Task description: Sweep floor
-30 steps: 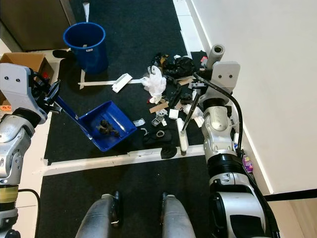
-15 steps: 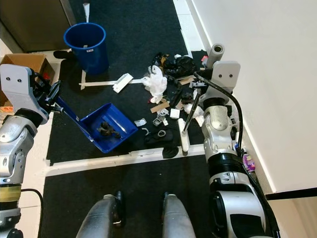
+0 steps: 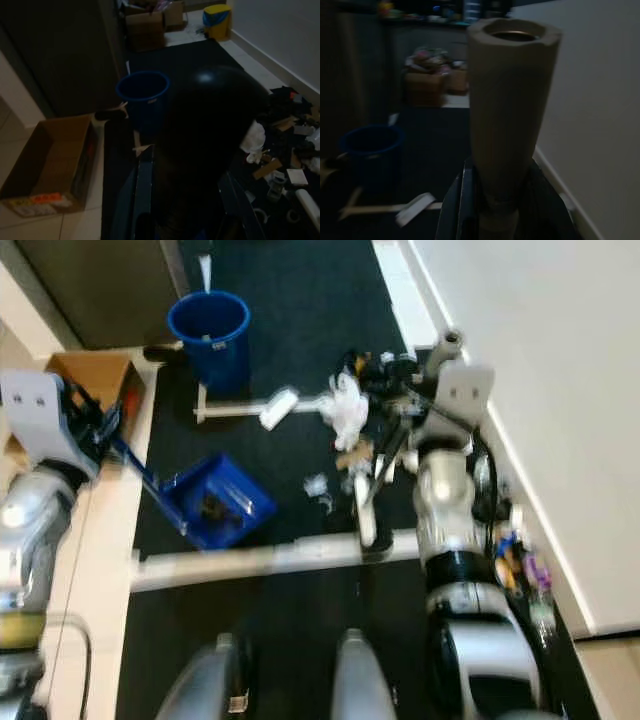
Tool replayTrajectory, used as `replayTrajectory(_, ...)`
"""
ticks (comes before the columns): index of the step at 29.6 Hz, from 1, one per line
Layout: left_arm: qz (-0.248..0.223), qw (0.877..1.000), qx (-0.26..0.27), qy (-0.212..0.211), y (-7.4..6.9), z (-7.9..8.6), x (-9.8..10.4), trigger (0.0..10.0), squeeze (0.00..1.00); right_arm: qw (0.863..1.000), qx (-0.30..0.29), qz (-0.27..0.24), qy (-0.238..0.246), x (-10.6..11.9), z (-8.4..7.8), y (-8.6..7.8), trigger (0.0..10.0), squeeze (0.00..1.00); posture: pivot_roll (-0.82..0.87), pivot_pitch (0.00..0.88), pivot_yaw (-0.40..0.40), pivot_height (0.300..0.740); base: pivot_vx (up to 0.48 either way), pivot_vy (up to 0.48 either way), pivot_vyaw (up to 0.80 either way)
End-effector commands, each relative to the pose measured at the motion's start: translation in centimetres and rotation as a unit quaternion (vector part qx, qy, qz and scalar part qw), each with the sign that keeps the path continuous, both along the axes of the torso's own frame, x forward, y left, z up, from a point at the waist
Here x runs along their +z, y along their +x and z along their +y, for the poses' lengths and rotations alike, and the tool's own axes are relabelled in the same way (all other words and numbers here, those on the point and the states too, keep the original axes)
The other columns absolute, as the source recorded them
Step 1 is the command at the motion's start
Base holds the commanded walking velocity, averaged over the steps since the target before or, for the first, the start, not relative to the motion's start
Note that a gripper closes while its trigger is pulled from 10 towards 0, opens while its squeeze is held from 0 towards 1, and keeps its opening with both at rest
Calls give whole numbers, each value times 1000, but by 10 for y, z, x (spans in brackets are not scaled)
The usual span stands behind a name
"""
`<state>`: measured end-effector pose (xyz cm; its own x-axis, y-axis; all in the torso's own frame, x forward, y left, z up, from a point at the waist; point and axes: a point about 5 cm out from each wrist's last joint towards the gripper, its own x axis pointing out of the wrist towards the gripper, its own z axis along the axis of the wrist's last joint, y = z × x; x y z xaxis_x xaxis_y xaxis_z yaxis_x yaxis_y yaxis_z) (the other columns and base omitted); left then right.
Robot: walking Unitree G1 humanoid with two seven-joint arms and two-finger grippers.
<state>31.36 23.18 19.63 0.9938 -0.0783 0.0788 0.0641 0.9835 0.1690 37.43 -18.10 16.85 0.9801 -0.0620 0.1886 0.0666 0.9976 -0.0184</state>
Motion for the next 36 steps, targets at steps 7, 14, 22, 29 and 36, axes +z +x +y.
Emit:
replayTrajectory(7,-21,1000,5,6,-2,3,8,10000,0,1000,-8,-22,-1,7,-6,-1,10000,0,8,163,-4,740,0,344,0)
replayTrajectory(14,-21,1000,5,7,-2,3,8,10000,0,1000,-7,-22,-1,7,-5,-1,10000,0,9,163,-4,740,0,292,0)
replayTrajectory(22,-15,999,-2,28,1,0,6,10000,0,1000,-8,-23,0,6,-5,-2,10000,0,5,161,2,740,0,0,0)
replayTrajectory(29,-9,1000,-1,28,3,1,4,10000,0,1000,-9,-24,0,6,-6,-3,10000,0,1,161,5,740,0,-329,0)
replayTrajectory(36,-9,1000,-2,28,3,1,3,10000,0,1000,-10,-24,0,6,-6,-3,10000,0,2,163,6,740,144,-411,0)
